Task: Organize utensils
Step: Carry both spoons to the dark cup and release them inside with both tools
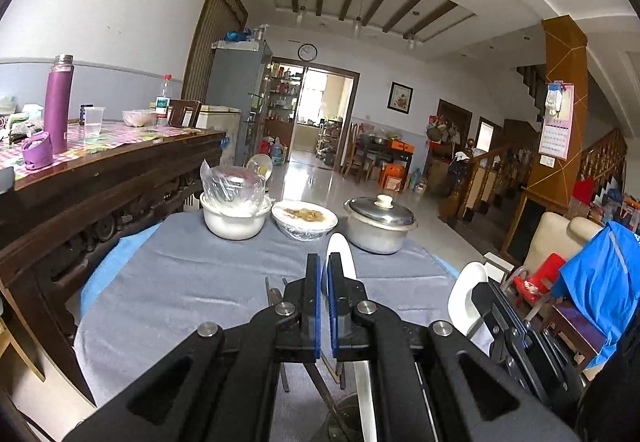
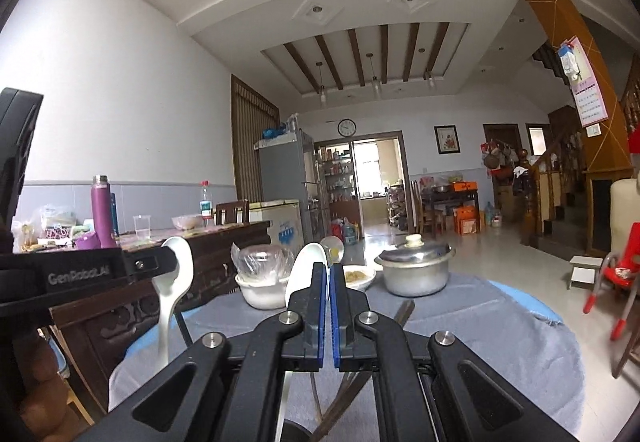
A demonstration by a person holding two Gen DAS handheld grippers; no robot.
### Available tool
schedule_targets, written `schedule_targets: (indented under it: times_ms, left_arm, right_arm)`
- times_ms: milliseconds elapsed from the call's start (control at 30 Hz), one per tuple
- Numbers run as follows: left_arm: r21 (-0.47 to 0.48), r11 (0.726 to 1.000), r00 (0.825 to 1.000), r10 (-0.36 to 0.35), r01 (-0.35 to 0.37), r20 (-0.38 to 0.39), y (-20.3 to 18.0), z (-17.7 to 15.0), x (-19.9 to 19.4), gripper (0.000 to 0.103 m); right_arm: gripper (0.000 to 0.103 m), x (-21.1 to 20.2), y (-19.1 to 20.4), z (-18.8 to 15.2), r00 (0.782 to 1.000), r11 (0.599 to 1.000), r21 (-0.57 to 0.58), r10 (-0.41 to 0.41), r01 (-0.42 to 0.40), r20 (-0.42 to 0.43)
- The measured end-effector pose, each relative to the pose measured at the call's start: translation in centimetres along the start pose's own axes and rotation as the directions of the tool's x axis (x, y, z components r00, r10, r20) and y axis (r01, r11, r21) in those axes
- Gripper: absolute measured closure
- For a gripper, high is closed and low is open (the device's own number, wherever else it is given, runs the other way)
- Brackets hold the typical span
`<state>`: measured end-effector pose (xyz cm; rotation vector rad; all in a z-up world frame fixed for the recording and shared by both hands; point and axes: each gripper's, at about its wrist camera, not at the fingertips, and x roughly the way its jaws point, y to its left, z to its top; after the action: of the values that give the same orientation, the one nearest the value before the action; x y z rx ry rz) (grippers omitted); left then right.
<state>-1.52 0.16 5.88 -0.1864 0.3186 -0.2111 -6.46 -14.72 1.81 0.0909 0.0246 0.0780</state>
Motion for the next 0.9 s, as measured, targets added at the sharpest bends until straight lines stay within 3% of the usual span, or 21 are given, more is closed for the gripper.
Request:
schedule_targets:
  times_ms: [433, 900]
  left_arm:
    - [0.077, 0.997, 1.0, -0.007, 0.005, 0.024, -1.4, -3.3, 1.7, 0.1]
    - [0.104, 0.995, 1.0, -0.001, -0.001, 0.019, -1.2, -6.1, 1.5, 0.1]
  right_arm:
    - [0.1, 1.2, -1.4, -2.3, 0.999, 1.0, 0.008, 0.011, -0.011, -0.037]
    - [0.1, -0.4, -0.9, -3.3, 0.996, 0.998, -0.045, 0.042, -0.045, -0.077]
